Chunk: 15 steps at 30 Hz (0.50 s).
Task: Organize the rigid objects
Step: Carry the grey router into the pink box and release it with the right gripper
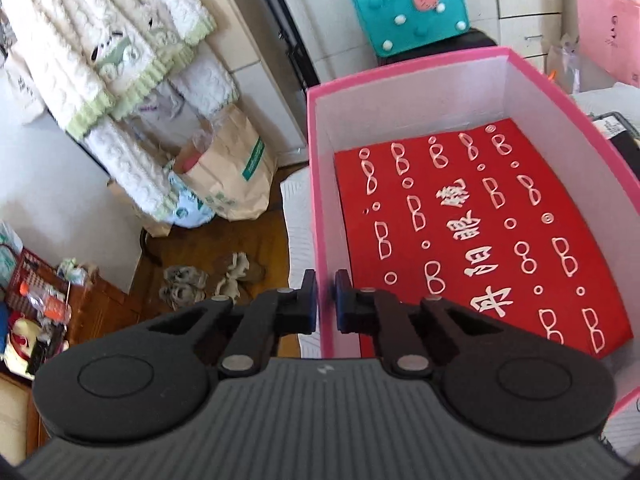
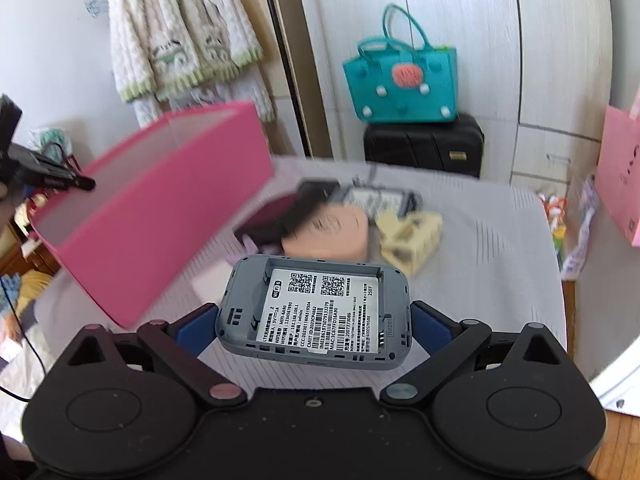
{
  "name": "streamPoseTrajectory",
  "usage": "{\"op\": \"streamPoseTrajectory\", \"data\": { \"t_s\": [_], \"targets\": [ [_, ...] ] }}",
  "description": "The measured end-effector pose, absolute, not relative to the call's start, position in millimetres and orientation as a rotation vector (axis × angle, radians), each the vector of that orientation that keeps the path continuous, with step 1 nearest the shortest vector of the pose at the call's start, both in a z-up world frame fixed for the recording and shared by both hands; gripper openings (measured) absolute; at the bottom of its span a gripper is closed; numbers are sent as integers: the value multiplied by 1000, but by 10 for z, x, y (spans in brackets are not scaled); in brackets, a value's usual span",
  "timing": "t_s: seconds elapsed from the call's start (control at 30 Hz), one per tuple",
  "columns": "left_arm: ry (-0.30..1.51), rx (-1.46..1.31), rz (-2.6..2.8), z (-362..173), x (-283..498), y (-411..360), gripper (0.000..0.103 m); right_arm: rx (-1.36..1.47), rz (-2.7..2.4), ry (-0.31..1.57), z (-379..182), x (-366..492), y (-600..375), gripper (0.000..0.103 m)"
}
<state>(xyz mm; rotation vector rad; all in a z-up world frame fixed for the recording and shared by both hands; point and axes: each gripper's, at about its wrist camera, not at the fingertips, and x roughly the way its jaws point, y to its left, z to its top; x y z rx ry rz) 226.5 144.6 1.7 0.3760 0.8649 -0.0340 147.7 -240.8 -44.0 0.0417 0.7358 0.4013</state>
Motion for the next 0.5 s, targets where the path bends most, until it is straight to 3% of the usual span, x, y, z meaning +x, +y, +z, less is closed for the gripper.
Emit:
{"op": "streamPoseTrajectory", "data": {
  "t_s": [0.5],
  "targets": [
    [780, 353, -87, 21, 2083, 1504, 6, 39, 636, 699, 286, 1972, -1750, 101]
  ]
}}
